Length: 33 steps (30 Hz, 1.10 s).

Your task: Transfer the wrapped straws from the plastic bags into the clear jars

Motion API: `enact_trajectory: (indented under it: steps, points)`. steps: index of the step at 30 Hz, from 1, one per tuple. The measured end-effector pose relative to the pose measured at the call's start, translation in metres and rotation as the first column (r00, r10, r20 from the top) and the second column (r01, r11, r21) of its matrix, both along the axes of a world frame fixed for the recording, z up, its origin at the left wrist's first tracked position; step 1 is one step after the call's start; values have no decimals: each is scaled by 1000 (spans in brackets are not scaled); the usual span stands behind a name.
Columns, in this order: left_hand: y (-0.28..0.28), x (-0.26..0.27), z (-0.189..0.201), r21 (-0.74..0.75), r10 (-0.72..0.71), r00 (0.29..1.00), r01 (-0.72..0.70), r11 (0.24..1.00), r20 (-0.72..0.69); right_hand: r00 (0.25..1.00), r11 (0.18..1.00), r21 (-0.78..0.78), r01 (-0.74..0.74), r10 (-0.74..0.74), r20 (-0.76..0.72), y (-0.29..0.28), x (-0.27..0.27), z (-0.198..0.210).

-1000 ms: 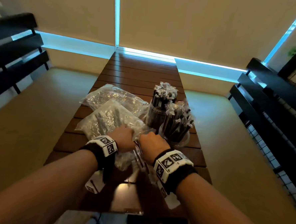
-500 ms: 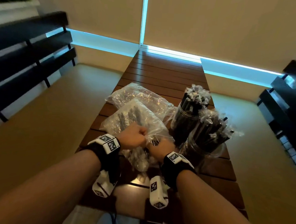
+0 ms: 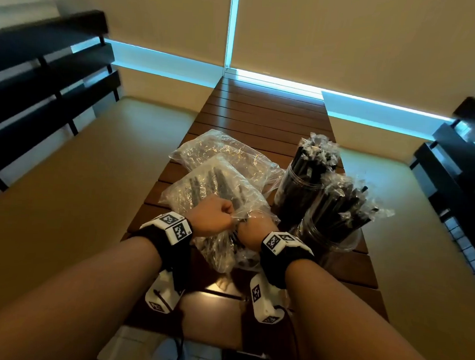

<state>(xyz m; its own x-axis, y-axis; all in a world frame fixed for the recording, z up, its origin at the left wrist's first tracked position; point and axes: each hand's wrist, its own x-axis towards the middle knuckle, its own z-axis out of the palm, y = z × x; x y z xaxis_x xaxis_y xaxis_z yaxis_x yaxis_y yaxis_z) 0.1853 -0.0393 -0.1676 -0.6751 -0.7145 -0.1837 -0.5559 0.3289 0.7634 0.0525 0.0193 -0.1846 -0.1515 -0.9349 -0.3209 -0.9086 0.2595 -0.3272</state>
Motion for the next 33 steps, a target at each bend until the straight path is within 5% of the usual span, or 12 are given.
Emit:
enact_trajectory:
  steps: [13,28,33]
  points:
    - [-4,-9,-6,-39,92,996,-92,995,3,988,988,-13,157,-157,-6,10,-3,11]
    - [-13,-42,10,-75,226,947,-214,974,229,970,985,166,47,-5,-245,129,-45,148]
    - [-10,-54,3,-27,289,926,-291,956,243,973,986,134,103,-72,-218,142,-61,155]
